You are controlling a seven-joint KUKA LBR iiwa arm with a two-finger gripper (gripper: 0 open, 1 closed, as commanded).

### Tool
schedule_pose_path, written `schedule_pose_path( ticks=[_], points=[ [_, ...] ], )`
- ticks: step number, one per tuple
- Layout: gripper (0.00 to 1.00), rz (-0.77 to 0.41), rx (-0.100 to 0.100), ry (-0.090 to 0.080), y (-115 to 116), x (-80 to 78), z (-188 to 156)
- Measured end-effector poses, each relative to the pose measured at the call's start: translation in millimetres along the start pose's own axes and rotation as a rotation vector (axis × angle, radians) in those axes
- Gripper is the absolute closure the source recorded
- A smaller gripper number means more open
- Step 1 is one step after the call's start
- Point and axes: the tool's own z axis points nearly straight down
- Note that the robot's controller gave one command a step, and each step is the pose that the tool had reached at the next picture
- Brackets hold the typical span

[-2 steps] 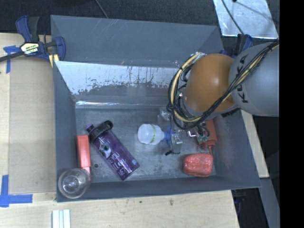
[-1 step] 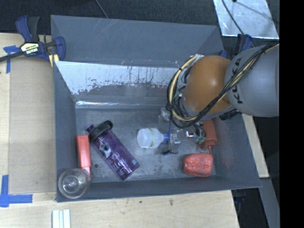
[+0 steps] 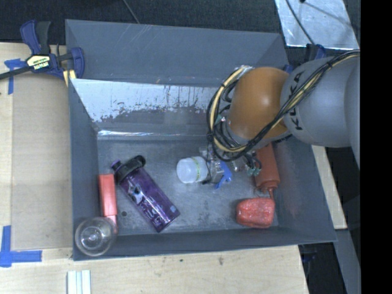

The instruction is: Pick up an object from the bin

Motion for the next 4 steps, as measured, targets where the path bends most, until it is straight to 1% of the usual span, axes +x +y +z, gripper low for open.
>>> schedule_pose_path(
  ticks=[1,2,3,4],
  points=[
    [1.0,0.0,0.0,0.0,0.0,0.0,0.0],
    [1.0,-0.014,0.0,0.004,-8.2,-2.3,-106.3],
    [1.0,-0.014,0.0,0.004,-8.3,-2.2,-106.3],
    [1.0,-0.015,-0.002,0.013,-6.9,-4.7,-140.7]
  ],
)
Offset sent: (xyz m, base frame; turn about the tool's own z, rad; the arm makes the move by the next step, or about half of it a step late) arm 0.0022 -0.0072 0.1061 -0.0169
